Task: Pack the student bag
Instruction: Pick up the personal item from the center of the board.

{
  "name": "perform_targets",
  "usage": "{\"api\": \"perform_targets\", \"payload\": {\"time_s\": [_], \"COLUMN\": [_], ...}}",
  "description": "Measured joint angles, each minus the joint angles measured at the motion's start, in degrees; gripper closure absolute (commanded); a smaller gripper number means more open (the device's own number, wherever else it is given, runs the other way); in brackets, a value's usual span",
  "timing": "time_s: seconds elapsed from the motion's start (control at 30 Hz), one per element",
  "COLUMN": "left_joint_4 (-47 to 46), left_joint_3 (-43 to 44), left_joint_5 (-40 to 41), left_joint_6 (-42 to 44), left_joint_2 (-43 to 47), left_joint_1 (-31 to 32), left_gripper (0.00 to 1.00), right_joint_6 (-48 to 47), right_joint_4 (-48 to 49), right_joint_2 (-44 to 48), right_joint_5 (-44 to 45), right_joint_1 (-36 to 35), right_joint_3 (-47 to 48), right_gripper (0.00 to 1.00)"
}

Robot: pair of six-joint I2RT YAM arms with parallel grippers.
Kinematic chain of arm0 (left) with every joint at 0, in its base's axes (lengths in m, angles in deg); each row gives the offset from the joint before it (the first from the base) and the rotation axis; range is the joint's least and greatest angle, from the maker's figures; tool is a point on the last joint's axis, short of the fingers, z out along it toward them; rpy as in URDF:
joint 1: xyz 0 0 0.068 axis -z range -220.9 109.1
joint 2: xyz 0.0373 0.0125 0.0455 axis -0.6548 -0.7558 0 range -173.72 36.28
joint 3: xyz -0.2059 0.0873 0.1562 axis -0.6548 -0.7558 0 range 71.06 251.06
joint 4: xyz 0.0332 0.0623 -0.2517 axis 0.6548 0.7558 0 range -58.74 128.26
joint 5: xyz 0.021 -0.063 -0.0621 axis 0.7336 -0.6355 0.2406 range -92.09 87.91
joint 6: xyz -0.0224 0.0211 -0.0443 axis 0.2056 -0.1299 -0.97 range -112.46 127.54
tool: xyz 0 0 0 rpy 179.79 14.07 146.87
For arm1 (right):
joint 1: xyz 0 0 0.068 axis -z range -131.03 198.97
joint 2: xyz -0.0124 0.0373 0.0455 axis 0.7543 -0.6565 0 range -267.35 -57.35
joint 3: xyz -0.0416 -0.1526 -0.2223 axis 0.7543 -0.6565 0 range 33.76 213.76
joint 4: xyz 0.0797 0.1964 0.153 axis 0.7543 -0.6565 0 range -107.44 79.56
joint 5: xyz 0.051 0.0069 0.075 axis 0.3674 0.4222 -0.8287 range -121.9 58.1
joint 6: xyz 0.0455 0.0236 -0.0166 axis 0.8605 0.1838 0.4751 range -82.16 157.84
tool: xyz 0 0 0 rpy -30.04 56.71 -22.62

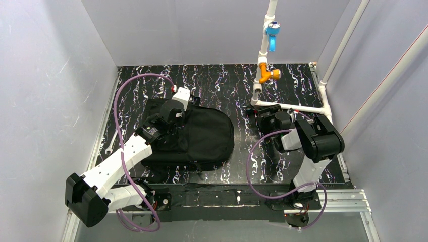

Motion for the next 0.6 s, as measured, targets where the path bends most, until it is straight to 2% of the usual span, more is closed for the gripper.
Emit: {"api": "perform_targets", "payload": {"time_s": [0.1,0.3,0.6], "left_joint_4": [0.00,0.00,0.00], "left_joint_3": [0.00,0.00,-0.02], "left_joint_5": [0.00,0.00,0.02], "left_joint_6": [0.02,0.02,0.02], "left_joint_2": [0.07,0.07,0.09], "left_joint_1": [0.00,0.00,0.00], "left_gripper": [1.00,1.00,1.00], "right_joint_6": [2.10,6.14,11.93], "right_joint_4": [3.15,6.12,1.07], "right_joint_2": [-3.41,-6.75,-6.75], "right_joint_5": [1.07,4.46,11.65], "right_joint_1": [-0.20,-1.88,-5.77], "right_joint_3": [1.51,2.67,5.05], "right_gripper": [0.24,0.25,0.27]}}
